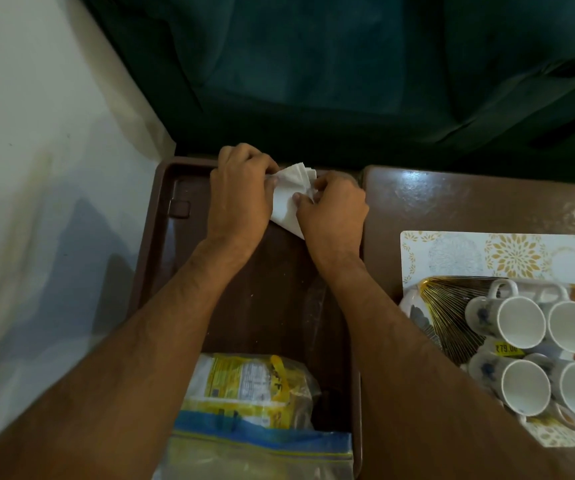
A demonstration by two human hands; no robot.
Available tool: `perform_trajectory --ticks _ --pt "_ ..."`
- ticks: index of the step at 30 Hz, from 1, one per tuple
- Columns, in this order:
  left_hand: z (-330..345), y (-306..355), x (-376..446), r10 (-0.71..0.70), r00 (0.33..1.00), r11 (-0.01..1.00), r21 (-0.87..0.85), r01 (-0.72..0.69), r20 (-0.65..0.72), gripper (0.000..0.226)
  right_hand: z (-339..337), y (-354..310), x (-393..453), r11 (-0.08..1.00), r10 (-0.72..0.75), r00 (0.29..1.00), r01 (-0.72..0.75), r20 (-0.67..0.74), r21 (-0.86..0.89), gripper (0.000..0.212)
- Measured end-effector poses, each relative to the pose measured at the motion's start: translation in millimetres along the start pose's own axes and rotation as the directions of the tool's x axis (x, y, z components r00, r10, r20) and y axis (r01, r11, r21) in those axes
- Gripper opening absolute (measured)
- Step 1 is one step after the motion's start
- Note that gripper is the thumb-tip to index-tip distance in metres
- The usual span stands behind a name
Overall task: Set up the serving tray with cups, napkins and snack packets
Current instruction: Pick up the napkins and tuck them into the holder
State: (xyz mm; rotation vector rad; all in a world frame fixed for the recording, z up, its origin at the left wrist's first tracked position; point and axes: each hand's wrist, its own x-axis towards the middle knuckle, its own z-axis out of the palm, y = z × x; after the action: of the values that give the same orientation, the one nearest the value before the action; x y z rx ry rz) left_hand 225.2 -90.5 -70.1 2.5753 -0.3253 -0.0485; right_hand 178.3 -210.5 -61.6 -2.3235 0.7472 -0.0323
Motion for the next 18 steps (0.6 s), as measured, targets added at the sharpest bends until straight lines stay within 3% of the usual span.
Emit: perform_trajectory --ticks 10,18 --pt "0.9 -2.2 -2.2 -0.001 1.0 1.0 -0.016 0.001 -0.007 0.02 4.3 1.9 -2.0 0.999 0.041 0.999 -0.041 -0.032 0.014 0.021" --pt "5.3 -4.1 -9.3 -0.049 0.998 0.999 0.014 0.049 -0.029 0.034 4.1 3.1 1.9 0.991 0.129 0.991 -0.129 -0.017 0.019 0.014"
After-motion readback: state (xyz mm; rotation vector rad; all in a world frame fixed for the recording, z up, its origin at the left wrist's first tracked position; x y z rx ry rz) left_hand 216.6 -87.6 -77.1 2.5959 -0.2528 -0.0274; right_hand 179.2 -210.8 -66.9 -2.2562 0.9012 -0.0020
